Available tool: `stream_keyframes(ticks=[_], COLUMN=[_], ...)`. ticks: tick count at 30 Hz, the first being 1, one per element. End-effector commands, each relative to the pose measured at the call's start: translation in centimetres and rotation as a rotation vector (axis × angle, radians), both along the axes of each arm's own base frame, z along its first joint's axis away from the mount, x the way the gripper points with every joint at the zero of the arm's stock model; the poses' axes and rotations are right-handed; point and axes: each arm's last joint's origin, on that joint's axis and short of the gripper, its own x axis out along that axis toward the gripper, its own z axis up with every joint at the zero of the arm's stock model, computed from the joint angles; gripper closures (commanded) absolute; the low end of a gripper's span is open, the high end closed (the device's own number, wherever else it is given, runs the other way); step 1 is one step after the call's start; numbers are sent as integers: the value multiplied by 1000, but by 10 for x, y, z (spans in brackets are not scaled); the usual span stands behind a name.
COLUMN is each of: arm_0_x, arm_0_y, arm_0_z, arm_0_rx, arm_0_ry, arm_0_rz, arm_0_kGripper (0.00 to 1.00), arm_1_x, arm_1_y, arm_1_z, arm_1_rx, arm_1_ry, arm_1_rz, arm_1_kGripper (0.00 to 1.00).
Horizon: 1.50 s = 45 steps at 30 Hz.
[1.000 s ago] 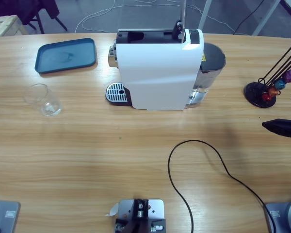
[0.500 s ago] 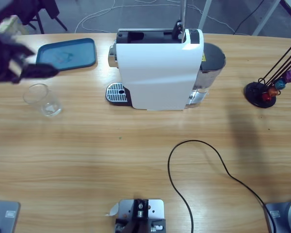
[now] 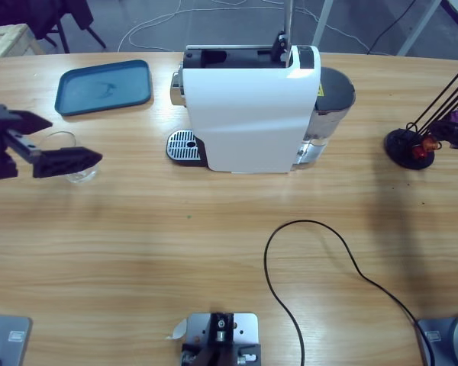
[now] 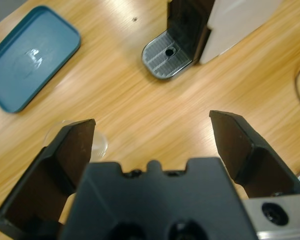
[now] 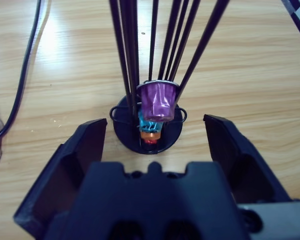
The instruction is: Pour coffee
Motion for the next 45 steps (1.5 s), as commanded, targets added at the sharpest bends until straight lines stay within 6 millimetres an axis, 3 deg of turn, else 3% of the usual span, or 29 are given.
stream_keyframes(ticks=[1, 9, 11, 13, 15, 22, 24, 38, 45], arm_0_x=[9, 15, 15, 15, 15, 16, 16, 15, 12], arm_0_y=[-1, -4, -4, -4, -4, -5, -5, -4, -1], arm_0_z=[-9, -9, -9, -10, -10, -11, -11, -17, -20], arm_0_rx=[-36, -32, -32, -30, -29, -27, -27, -18, -10], arm_0_ry=[5, 11, 12, 14, 15, 21, 22, 38, 39], arm_0_rz=[-11, 0, 1, 1, 1, 5, 4, 7, 0], arm_0_kGripper=[0, 0, 0, 0, 0, 0, 0, 0, 0], arm_1_x=[2, 5, 8, 9, 8, 5, 4, 0, -1], arm_1_y=[-4, -6, -6, -6, -6, -7, -7, -8, -3], arm_1_z=[-13, -16, -18, -20, -19, -17, -16, 9, 47], arm_1_rx=[4, 6, 7, 6, 4, 0, -4, -3, 6], arm_1_ry=[24, 12, 12, 17, 14, -1, -5, -82, -160], arm_1_rz=[-19, -27, -30, -29, -31, -36, -32, -38, -19], arm_1_kGripper=[337, 411, 569, 572, 780, 798, 906, 906, 906])
